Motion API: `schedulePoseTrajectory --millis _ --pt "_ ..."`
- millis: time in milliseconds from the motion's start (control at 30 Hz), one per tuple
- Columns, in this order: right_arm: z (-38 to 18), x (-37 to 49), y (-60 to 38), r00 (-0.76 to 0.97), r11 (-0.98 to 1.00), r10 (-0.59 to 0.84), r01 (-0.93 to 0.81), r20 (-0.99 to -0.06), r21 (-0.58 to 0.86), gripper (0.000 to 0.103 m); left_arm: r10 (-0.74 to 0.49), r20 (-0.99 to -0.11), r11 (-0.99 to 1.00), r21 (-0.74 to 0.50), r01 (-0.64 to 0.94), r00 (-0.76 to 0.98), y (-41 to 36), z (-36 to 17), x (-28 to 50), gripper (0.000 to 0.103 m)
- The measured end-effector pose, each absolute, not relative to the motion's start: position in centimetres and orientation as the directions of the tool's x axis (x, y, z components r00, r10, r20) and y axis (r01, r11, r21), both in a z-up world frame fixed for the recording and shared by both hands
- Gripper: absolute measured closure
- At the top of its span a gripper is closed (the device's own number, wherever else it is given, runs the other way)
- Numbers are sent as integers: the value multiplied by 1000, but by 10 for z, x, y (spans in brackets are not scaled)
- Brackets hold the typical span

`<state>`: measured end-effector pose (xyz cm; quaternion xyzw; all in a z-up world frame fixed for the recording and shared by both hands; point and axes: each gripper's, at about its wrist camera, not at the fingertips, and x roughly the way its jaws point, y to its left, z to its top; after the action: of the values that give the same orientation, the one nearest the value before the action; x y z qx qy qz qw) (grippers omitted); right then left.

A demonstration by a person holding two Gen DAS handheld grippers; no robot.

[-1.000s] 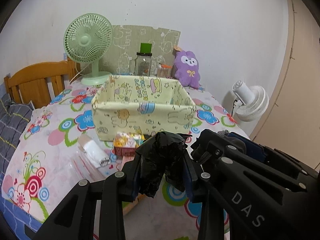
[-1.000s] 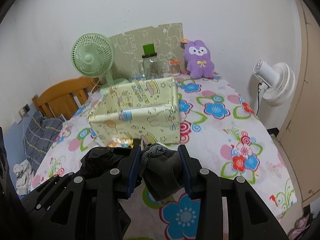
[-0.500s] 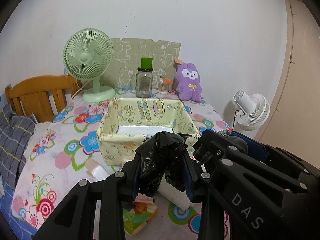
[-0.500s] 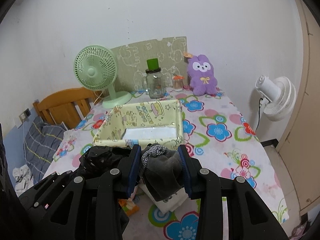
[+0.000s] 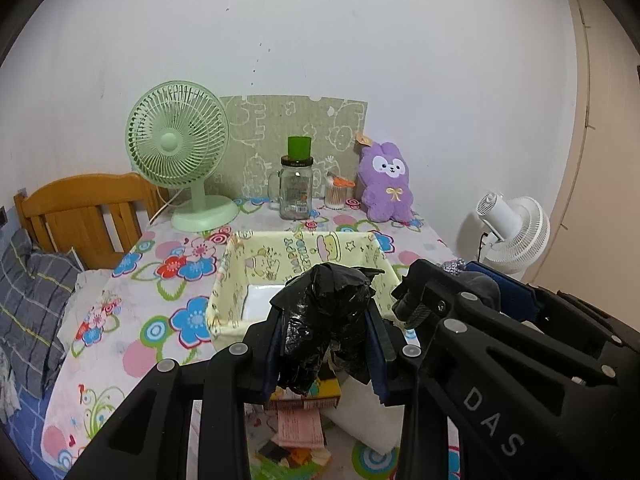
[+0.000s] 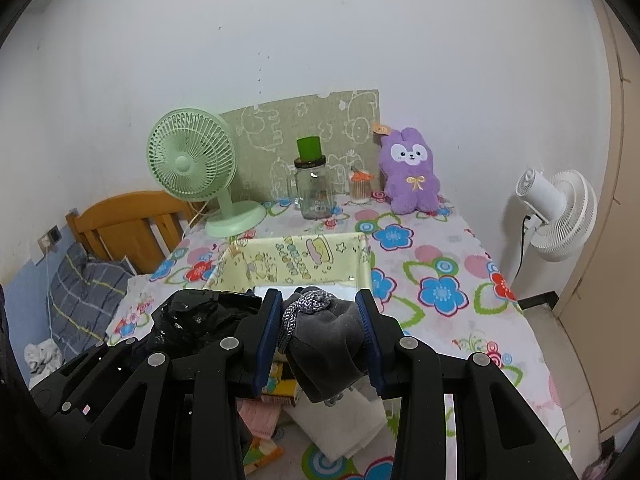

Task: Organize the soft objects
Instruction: 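Drop the black cloth into the box with the left tool while the right tool drops the sock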

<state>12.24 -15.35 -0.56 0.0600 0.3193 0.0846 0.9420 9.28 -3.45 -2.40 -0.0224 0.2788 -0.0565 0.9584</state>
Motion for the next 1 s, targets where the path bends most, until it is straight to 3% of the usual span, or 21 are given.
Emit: schedulePoseTrajectory --millis 767,1000 --pt "-8 211 -139 787 978 202 -133 -583 159 62 -96 -527 995 -55 79 845 -23 -21 175 66" --pt "-30 246 -135 762 977 210 -133 -613 169 62 -103 -569 995 -61 83 816 -22 -40 204 59"
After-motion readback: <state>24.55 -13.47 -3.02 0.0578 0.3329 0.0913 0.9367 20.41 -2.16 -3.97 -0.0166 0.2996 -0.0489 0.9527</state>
